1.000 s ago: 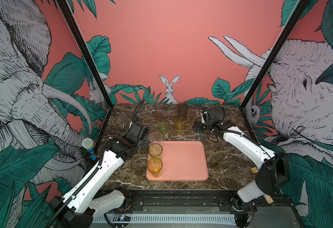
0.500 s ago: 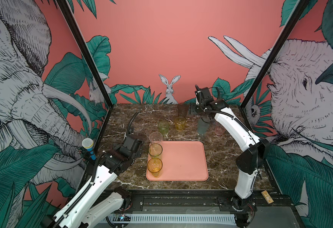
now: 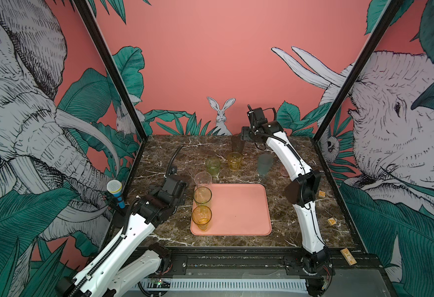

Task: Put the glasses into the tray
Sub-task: 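Reach the right gripper to the grey glass and grasp it while the left gripper withdraws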

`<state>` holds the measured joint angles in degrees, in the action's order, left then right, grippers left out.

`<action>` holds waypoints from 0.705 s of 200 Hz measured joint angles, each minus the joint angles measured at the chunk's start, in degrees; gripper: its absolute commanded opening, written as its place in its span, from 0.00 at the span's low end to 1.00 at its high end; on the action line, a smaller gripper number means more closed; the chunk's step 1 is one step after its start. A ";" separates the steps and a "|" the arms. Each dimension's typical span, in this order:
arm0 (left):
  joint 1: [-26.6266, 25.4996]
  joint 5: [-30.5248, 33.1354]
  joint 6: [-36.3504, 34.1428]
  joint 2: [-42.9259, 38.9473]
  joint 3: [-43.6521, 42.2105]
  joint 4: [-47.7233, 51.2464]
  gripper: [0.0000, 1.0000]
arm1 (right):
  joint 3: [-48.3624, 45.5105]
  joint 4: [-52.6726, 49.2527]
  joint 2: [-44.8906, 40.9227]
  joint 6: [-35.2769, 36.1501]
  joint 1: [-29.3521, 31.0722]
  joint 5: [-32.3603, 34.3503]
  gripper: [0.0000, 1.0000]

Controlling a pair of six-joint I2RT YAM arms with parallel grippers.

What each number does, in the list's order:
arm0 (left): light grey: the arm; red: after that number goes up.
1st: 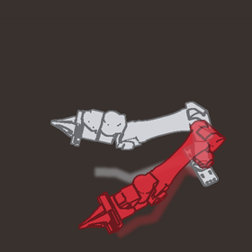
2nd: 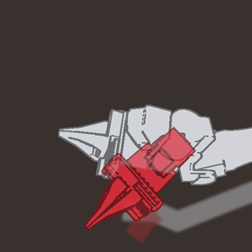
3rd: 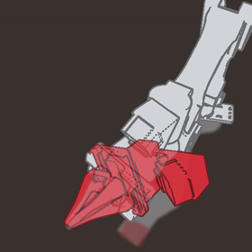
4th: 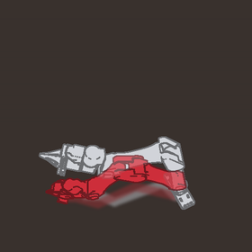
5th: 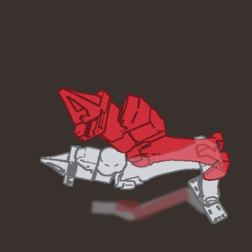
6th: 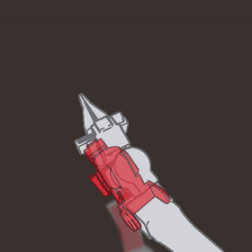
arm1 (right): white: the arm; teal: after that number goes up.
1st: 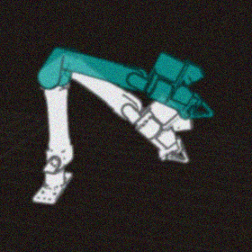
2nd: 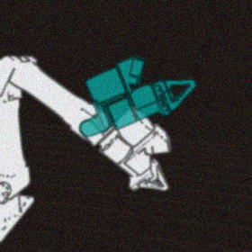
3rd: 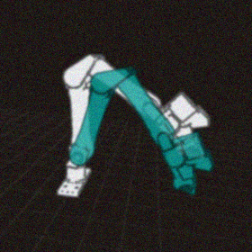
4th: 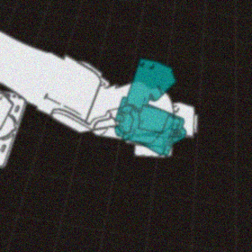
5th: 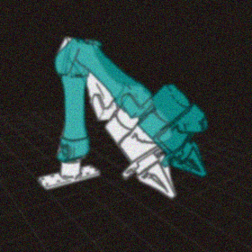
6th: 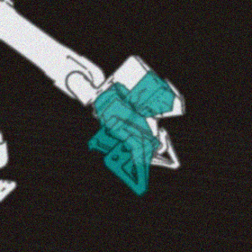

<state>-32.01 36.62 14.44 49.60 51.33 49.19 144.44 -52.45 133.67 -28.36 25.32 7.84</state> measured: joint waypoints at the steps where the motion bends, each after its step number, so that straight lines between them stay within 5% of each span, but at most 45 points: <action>1: 0.00 0.00 0.00 -0.07 0.00 0.00 0.99 | 0.00 0.02 0.07 0.00 -0.02 0.00 0.72; 141: 0.07 0.04 -0.11 -2.40 -0.09 -0.33 0.99 | 3.98 7.54 9.51 -6.25 -2.40 -4.55 0.68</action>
<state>-31.94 36.67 14.33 47.20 51.24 48.86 148.42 -44.91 143.17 -34.61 22.92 3.29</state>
